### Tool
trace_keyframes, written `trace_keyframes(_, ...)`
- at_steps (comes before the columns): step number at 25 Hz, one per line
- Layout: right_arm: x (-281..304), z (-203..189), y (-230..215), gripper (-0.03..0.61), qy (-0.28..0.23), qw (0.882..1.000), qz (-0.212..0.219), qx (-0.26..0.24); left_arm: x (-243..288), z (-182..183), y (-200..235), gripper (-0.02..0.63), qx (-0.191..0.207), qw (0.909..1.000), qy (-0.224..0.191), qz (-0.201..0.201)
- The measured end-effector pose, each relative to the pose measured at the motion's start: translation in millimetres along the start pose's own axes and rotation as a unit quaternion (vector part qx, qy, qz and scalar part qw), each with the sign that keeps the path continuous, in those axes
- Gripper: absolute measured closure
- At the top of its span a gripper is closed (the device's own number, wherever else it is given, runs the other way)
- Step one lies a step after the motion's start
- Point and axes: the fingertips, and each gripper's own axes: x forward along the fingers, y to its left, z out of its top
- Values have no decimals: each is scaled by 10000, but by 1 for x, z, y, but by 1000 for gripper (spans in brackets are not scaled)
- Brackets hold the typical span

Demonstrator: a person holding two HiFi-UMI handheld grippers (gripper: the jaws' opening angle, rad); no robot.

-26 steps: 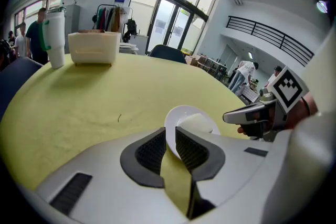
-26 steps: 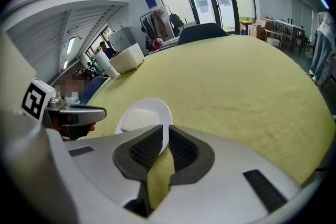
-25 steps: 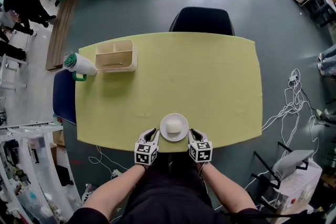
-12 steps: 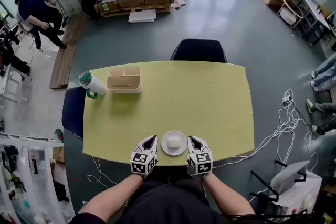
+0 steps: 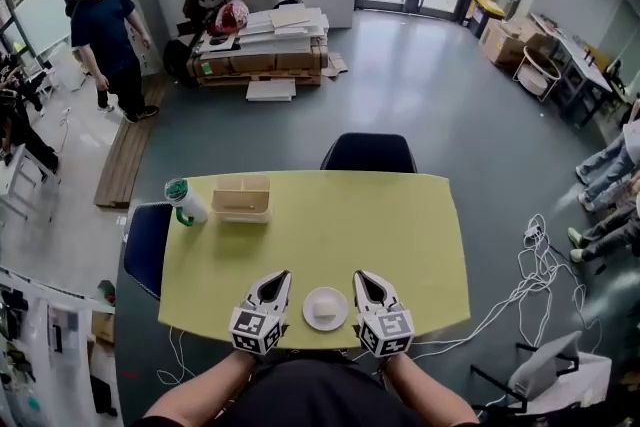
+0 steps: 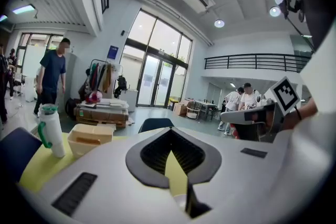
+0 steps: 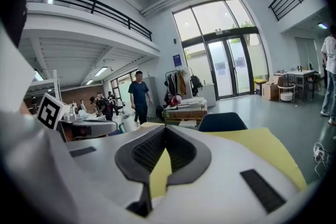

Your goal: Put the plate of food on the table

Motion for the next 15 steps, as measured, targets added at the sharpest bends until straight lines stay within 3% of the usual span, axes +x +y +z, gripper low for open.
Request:
trace_keyframes(8,-18,73,35,566,-665,9973,273,-164,-23,72,-20,604,185,9975,-665,-174)
trace_keyframes(15,-24,81,40,566,-779,9965,286,-143,-38,79,-23,604,226,9964,-803,-177)
